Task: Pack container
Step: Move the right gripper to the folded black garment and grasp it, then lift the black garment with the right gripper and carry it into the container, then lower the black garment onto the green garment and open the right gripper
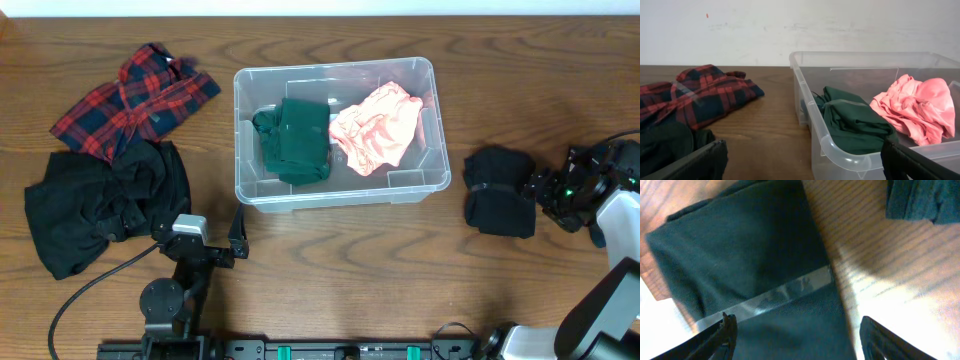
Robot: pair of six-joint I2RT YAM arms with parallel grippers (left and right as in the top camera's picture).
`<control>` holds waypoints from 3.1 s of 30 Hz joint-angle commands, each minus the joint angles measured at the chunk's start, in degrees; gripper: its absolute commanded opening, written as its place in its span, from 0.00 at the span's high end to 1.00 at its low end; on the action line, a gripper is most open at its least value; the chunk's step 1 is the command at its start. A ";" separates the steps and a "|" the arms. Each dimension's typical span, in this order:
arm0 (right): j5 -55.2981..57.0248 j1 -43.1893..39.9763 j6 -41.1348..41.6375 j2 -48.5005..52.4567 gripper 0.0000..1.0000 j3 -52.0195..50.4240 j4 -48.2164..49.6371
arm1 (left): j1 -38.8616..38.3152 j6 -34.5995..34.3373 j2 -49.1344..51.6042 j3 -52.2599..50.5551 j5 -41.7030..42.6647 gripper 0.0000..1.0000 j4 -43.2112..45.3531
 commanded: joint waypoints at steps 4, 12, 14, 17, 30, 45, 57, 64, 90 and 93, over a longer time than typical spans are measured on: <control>-0.87 -0.68 -2.43 6.51 0.26 -1.90 3.32 | -0.17 -0.11 0.07 -1.09 0.35 0.02 -1.81; -5.55 -0.66 -3.74 10.86 0.44 -1.92 5.97 | -0.17 -0.11 0.07 -1.09 0.35 0.02 -1.81; -6.36 -0.63 -3.72 10.91 0.61 -1.92 6.43 | -0.17 -0.11 0.07 -1.09 0.35 0.02 -1.81; -6.62 -0.55 -3.69 10.88 0.87 -1.90 6.82 | -0.17 -0.11 0.07 -1.09 0.35 0.02 -1.81; -10.80 -0.66 -0.52 -1.84 0.99 1.44 4.39 | -0.17 -0.11 0.07 -1.09 0.35 0.02 -1.81; -17.68 0.70 8.17 -34.27 0.99 13.03 -8.92 | -0.17 -0.11 0.07 -1.09 0.35 0.02 -1.81; -18.10 20.11 20.72 -36.13 0.99 13.00 1.07 | -0.17 -0.11 0.07 -1.09 0.35 0.02 -1.81; -10.78 36.70 25.53 -27.69 0.99 13.00 10.38 | -0.17 -0.11 0.07 -1.09 0.35 0.02 -1.81; 20.50 70.18 67.80 5.03 0.99 13.00 30.99 | -0.17 -0.11 0.07 -1.09 0.35 0.02 -1.81; 20.85 71.49 69.31 6.73 0.99 13.00 31.52 | -0.17 -0.11 0.07 -1.09 0.35 0.02 -1.81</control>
